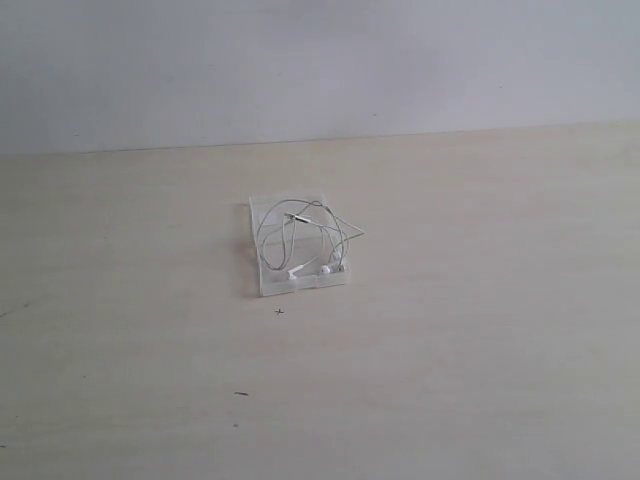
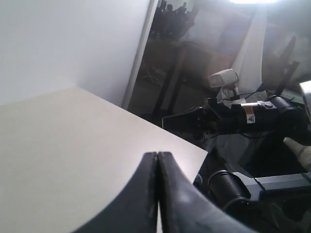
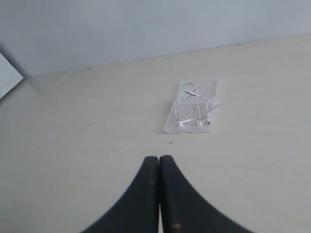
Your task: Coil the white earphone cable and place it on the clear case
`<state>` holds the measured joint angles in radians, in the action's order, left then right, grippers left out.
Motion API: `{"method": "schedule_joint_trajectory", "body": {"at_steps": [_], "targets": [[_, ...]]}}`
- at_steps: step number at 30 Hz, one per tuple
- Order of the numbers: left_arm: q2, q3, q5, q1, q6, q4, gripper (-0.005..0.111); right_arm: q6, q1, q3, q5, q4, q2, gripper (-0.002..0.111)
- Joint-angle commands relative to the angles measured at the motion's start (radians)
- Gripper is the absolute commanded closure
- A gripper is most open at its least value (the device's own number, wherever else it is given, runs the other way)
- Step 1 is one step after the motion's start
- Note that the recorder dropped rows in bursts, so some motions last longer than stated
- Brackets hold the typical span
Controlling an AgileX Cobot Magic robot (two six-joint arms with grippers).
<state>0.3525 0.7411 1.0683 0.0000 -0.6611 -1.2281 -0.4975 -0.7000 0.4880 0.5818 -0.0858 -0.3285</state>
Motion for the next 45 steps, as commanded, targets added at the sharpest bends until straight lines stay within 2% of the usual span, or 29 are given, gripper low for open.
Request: {"method": "schedule_joint_trajectory", "body": {"at_steps": [1,9,13,21,23,26,28,30,35,37,42,45], "targets": [[-0.032,-0.047,-0.018,0.001,0.025,-0.032,0.107,-0.001,-0.003,-0.005,0.016,0.025,0.040,0.108],[-0.068,-0.202,-0.040,0.001,0.025,-0.051,0.107,-0.001,-0.003,-0.005,0.016,0.025,0.047,0.108],[-0.068,-0.262,-0.109,0.001,0.017,-0.084,0.107,-0.001,-0.003,-0.005,0.016,0.027,0.047,0.108],[-0.068,-0.264,-0.125,0.001,0.004,-0.079,0.107,-0.001,-0.003,-0.005,0.016,0.027,0.047,0.108],[-0.068,-0.264,-0.194,0.001,-0.112,-0.073,0.107,-0.001,-0.003,-0.005,0.016,0.027,0.047,0.108],[-0.072,-0.264,-0.421,0.001,-0.358,-0.059,0.107,-0.001,-0.003,-0.005,0.016,0.027,0.047,0.108],[-0.097,-0.264,-0.537,0.001,-0.421,-0.034,0.107,-0.001,-0.003,-0.005,0.016,0.027,0.047,0.108],[-0.146,-0.264,-0.587,0.001,-0.437,0.029,0.107,-0.001,-0.003,-0.005,0.016,0.027,0.047,0.108],[-0.285,-0.290,-0.586,0.000,-0.437,0.224,0.107,-0.001,-0.003,-0.005,0.016,0.027,0.047,0.108],[-0.345,-0.314,-0.600,0.000,-0.437,0.251,0.107,-0.001,-0.003,-0.005,0.016,0.027,0.047,0.108],[-0.353,-0.379,-0.647,0.000,-0.437,0.287,0.107,-0.001,-0.003,-0.005,0.016,0.033,0.047,0.108],[-0.353,-0.437,-0.731,0.000,-0.437,0.303,0.107,-0.001,-0.003,-0.005,0.016,0.033,0.047,0.108]]}}
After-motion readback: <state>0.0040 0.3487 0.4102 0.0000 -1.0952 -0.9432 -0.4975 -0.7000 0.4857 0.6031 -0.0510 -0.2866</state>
